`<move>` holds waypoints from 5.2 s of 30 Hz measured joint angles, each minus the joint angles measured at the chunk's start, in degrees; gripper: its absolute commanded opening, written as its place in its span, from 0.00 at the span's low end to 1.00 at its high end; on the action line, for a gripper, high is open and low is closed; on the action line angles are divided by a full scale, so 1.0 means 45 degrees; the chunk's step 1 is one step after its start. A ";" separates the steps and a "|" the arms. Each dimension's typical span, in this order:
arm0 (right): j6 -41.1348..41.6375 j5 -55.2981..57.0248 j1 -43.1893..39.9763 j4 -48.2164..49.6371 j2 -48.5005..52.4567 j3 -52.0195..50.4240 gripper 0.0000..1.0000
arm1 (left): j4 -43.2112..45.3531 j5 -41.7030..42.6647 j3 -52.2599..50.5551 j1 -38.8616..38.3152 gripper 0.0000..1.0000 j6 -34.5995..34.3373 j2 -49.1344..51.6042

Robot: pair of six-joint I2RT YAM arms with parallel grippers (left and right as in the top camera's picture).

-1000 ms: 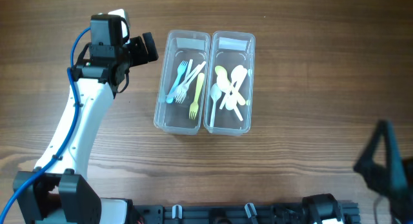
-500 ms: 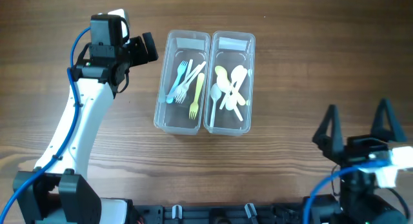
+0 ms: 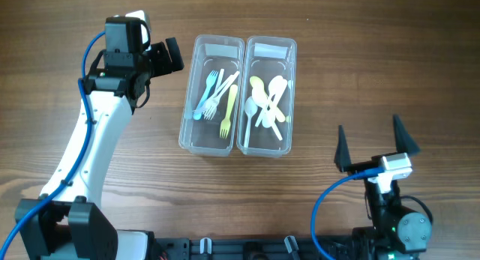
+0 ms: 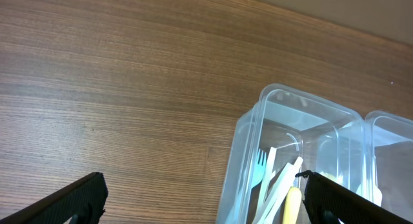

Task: Pack container

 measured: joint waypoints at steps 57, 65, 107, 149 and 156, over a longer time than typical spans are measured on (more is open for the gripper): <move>0.4410 0.2516 -0.0058 -0.2987 -0.0044 -0.0855 1.00 | 0.0000 0.0005 0.0000 0.0000 1.00 0.0005 0.0000; 0.4410 0.2516 -0.0058 -0.2987 -0.0044 -0.0855 1.00 | -0.0223 0.0005 0.0000 -0.0005 1.00 0.0000 -0.0170; 0.4410 0.2516 -0.0058 -0.2992 -0.0068 -0.0855 1.00 | -0.1613 -0.1894 -0.5241 0.1059 1.00 0.0107 -1.7316; 0.4410 0.2521 -0.0058 -0.2992 -0.0068 -0.0855 1.00 | 0.3429 -0.1268 -1.4974 0.1059 1.00 0.0107 -1.9676; 0.4410 0.2516 -0.0058 -0.2992 -0.0068 -0.0855 1.00 | 0.3638 0.0078 -1.4984 0.1059 1.00 0.1501 -1.9676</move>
